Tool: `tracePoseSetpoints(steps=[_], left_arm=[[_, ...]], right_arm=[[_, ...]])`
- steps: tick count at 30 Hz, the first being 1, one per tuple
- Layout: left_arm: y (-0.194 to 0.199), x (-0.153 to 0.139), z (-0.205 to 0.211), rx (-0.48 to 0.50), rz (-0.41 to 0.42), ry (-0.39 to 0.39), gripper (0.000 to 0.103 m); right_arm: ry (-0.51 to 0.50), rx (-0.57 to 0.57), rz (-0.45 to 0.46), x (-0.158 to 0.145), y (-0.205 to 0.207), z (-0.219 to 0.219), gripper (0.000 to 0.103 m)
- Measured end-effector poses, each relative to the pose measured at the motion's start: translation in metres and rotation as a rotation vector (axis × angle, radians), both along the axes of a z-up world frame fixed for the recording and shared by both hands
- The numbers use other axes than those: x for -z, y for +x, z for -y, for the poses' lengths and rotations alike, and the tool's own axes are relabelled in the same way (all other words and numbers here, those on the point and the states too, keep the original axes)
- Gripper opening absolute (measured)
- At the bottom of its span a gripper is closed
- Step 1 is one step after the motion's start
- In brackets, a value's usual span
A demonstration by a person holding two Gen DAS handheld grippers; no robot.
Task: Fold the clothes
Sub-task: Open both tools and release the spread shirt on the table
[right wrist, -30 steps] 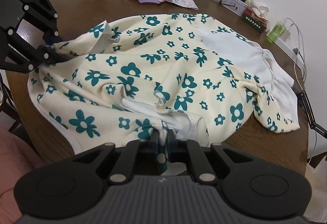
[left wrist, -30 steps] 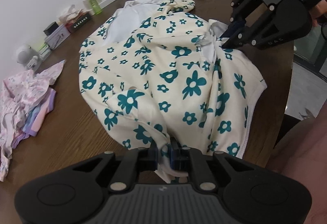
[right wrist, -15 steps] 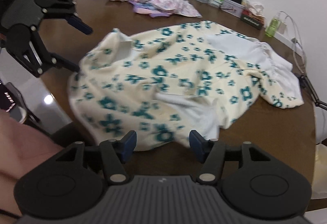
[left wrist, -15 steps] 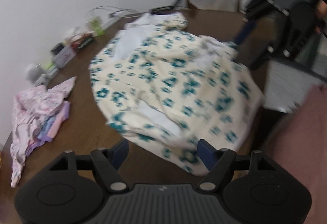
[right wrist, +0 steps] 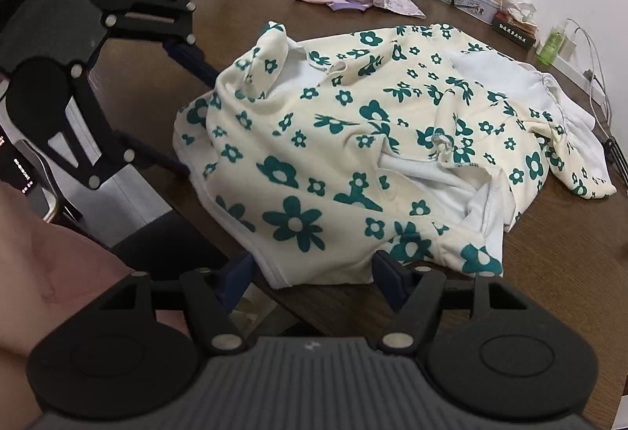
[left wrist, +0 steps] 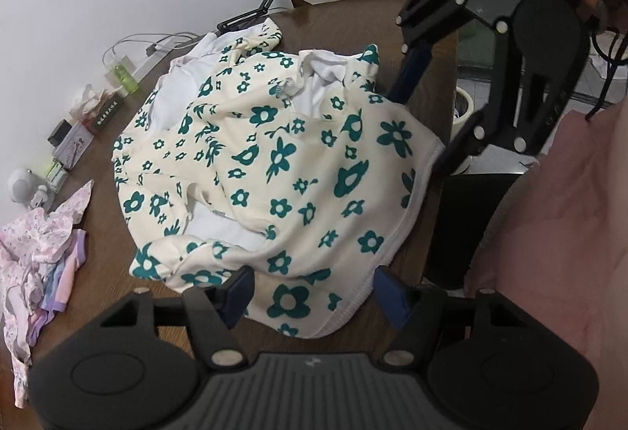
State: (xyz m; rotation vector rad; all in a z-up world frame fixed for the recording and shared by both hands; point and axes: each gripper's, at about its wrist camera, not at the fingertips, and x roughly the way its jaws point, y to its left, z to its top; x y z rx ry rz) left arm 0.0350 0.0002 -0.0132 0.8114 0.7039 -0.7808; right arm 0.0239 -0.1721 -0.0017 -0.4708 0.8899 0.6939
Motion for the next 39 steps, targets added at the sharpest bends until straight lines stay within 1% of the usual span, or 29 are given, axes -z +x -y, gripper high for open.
tracePoseSetpoints(steps=[2,3,4,6,7,8,9,11,12,13,14,15,17,19,24,26,27,28,29,30,31,34,35,36,38,39], left_arm=[[0.001,0.0,0.001,-0.001,0.003,-0.003,0.058],[0.003,0.0,0.002,-0.011,0.0,-0.006,0.039],[0.006,0.001,0.002,-0.025,-0.006,-0.01,0.024],[0.014,0.0,0.003,-0.055,-0.014,-0.034,0.017],[0.018,-0.001,0.004,-0.069,-0.017,-0.049,0.016],[0.021,-0.003,0.004,-0.082,-0.018,-0.064,0.016],[0.023,-0.005,0.004,-0.094,-0.012,-0.08,0.016],[0.026,-0.01,0.003,-0.118,-0.001,-0.11,0.02],[0.027,-0.012,0.003,-0.129,0.004,-0.122,0.025],[0.027,-0.013,0.002,-0.139,0.008,-0.126,0.041],[0.025,-0.014,0.001,-0.148,0.019,-0.127,0.049],[0.021,-0.015,0.0,-0.149,0.033,-0.128,0.06],[0.014,-0.017,0.0,-0.15,0.049,-0.126,0.061],[0.009,-0.018,0.0,-0.154,0.058,-0.123,0.061],[0.005,-0.011,0.003,-0.18,0.059,-0.09,0.061],[0.007,-0.007,0.003,-0.198,0.071,-0.077,0.06],[0.009,-0.007,0.003,-0.209,0.082,-0.075,0.056],[0.011,-0.007,0.002,-0.213,0.088,-0.079,0.043],[0.015,-0.008,0.001,-0.217,0.088,-0.086,0.031],[0.019,-0.01,-0.002,-0.224,0.084,-0.097,0.01],[0.024,-0.013,-0.004,-0.235,0.076,-0.114,0.005],[0.04,-0.023,-0.01,-0.278,0.065,-0.157,0.004],[0.045,-0.028,-0.012,-0.293,0.065,-0.172,0.004],[0.049,-0.031,-0.013,-0.307,0.063,-0.184,0.004],[0.056,-0.037,-0.014,-0.323,0.064,-0.199,0.004],[0.059,-0.04,-0.014,-0.329,0.067,-0.203,0.004]], right_arm=[[-0.011,0.001,0.01,0.001,-0.003,-0.001,0.068],[-0.012,0.002,0.018,0.001,-0.004,0.0,0.066],[-0.01,0.006,0.023,0.0,-0.003,0.0,0.064],[-0.001,0.016,0.03,-0.001,-0.002,0.0,0.038],[0.011,0.028,0.029,-0.001,0.0,0.001,0.032],[0.023,0.039,0.028,-0.001,0.003,0.001,0.015],[0.041,0.054,0.025,-0.002,0.006,0.002,0.012],[0.103,0.097,0.021,-0.007,0.016,0.007,0.012],[0.142,0.12,0.018,-0.011,0.021,0.01,0.011],[0.181,0.143,0.015,-0.014,0.026,0.014,0.011],[0.22,0.166,0.012,-0.018,0.031,0.017,0.011],[0.255,0.186,0.016,-0.025,0.037,0.021,0.011],[0.308,0.213,0.03,-0.039,0.047,0.025,0.011],[0.335,0.223,0.043,-0.05,0.056,0.028,0.011],[0.341,0.23,0.064,-0.061,0.074,0.028,0.011],[0.342,0.235,0.059,-0.061,0.081,0.028,0.011],[0.342,0.237,0.056,-0.061,0.085,0.029,0.011],[0.342,0.24,0.051,-0.059,0.086,0.03,0.011],[0.342,0.243,0.046,-0.057,0.087,0.032,0.011],[0.345,0.245,0.038,-0.055,0.087,0.034,0.011],[0.351,0.247,0.029,-0.053,0.087,0.037,0.011],[0.368,0.25,0.015,-0.047,0.082,0.045,0.013],[0.371,0.248,0.017,-0.046,0.079,0.047,0.018],[0.36,0.242,0.027,-0.046,0.073,0.049,0.031],[0.305,0.212,0.065,-0.042,0.059,0.049,0.048],[0.279,0.194,0.078,-0.04,0.054,0.048,0.049]])
